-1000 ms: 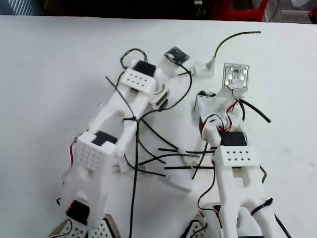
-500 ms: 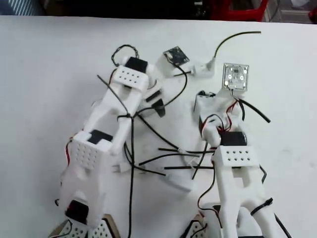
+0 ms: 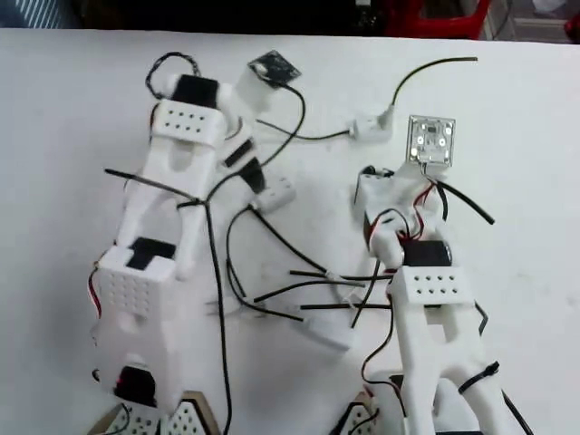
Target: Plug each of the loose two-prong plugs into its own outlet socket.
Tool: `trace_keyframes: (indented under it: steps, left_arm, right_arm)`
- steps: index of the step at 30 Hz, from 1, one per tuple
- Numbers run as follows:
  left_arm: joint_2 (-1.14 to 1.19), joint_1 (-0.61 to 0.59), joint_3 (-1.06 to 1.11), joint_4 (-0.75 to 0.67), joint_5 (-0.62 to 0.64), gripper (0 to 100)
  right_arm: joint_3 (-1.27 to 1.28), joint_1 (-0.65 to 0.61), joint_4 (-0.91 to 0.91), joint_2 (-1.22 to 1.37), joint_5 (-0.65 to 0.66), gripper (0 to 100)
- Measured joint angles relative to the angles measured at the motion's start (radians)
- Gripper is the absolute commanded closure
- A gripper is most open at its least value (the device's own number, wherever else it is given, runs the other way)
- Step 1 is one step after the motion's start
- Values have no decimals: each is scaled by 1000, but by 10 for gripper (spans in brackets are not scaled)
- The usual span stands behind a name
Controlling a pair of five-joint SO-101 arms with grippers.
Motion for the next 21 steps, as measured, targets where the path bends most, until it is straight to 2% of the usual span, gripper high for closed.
trace_keyframes:
  steps: [2, 5, 11, 21]
  left_arm:
    - [-14, -14, 0, 28, 0, 934]
    - [-20, -28, 0, 57, 0, 971]
    - [-20, -92, -6, 75, 48, 976]
    - [-44, -212, -9, 75, 141, 976]
  right_arm:
    - [0, -17, 0, 0, 31, 981]
    - [-17, -71, 37, 40, 55, 981]
    - [-189, -158, 180, 247, 95, 981]
    - [-402, -252, 201, 439, 141, 981]
